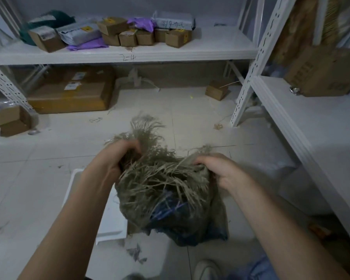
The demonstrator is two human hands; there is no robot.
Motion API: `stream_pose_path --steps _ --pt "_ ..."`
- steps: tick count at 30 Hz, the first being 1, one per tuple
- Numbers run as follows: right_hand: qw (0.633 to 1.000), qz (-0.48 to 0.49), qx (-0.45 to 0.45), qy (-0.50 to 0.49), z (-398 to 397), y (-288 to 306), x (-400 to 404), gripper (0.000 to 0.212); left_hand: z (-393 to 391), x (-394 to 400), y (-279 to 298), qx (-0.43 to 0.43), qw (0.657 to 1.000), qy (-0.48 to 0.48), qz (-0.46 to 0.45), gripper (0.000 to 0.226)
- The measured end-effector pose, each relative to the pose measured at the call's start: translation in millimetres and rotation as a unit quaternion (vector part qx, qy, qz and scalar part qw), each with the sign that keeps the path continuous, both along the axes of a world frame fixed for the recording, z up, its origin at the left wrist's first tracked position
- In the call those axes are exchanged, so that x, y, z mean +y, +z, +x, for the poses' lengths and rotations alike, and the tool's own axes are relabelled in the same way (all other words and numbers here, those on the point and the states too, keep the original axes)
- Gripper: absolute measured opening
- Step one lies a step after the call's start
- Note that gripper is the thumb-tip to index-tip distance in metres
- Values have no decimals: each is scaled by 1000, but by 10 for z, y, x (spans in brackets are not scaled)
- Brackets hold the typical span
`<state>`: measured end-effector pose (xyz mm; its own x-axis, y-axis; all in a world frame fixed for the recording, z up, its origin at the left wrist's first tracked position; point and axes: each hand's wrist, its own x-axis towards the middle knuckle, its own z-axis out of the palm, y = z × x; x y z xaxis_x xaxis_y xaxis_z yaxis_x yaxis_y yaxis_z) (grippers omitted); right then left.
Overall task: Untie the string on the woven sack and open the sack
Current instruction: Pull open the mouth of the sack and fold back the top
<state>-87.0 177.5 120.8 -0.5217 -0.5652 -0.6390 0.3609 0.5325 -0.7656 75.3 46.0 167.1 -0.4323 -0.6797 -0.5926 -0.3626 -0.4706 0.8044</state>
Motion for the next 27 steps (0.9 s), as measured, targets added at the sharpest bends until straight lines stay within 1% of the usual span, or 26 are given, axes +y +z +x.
stream_pose_path --steps 1,2,3,4,5,6,7,8,9,10,11,12,13,14,15,16,17,18,19,20,21,23,24,25,26,27 --pt "1000 -13 6 -19 10 12 8 12 20 -9 -2 -17 1000 -9 1 15" --pt "998 -35 -17 -44 7 14 8 19 37 -11 -18 -43 999 -21 -18 11" --pt "994 -63 -61 -71 1 29 7 24 57 -21 -67 -90 992 -39 -77 24" --pt "984 -94 -114 -98 -7 54 5 25 84 -14 -117 -163 971 -61 -164 37" --pt "971 -125 -162 -125 -15 80 5 24 111 -8 -155 -263 924 -74 -268 48" --pt "957 -151 -196 -150 -30 108 10 21 140 13 -171 -377 852 -77 -356 58" --pt "946 -171 -217 -172 -51 127 9 20 159 31 -168 -469 776 -74 -414 68" --pt "937 -187 -229 -187 -71 146 9 20 175 50 -143 -521 716 -63 -460 77" --pt "931 -197 -234 -197 -75 166 13 21 165 80 -97 -543 670 -54 -503 83" --pt "927 -208 -241 -201 -78 178 19 22 126 134 -64 -520 653 -49 -548 85" --pt "923 -216 -249 -199 -82 184 17 23 82 183 -71 -471 639 -66 -605 85" --pt "920 -224 -255 -198 -79 192 13 24 20 249 -99 -389 621 -96 -674 76" --pt "918 -231 -256 -196 -65 206 8 25 -51 318 -140 -304 585 -138 -739 59" --pt "917 -233 -255 -198 -65 199 -2 27 -103 403 -163 -248 559 -188 -769 38" --pt "916 -237 -254 -201 -70 186 -10 28 -121 444 -184 -232 565 -249 -752 22" --pt "918 -237 -245 -204 -82 172 -10 29 -118 458 -178 -240 619 -306 -682 14" --pt "923 -230 -230 -205 -89 158 -4 30 -116 422 -217 -276 679 -343 -588 16" --pt "932 -215 -211 -201 -102 130 2 31 -98 366 -279 -329 727 -388 -462 25" --pt "941 -196 -191 -197 -116 97 11 32 -71 300 -323 -387 735 -422 -362 36" --pt "951 -172 -171 -193 -122 68 22 32 -31 236 -348 -433 721 -426 -334 44" --pt "958 -150 -153 -189 -123 42 30 30 22 175 -341 -476 704 -398 -346 48" --pt "963 -134 -133 -193 -116 53 36 27 147 30 -269 -535 686 -250 -426 51" --pt "962 -135 -126 -200 -112 69 31 27 207 -44 -185 -540 684 -170 -460 48" --pt "963 -134 -116 -202 -110 81 21 28 261 -89 -85 -531 692 -102 -478 41" --pt "967 -127 -101 -196 -112 75 7 29 299 -118 -1 -503 704 -48 -499 35" --pt "972 -116 -86 -185 -106 60 -5 32 308 -115 46 -454 715 -12 -532 30"
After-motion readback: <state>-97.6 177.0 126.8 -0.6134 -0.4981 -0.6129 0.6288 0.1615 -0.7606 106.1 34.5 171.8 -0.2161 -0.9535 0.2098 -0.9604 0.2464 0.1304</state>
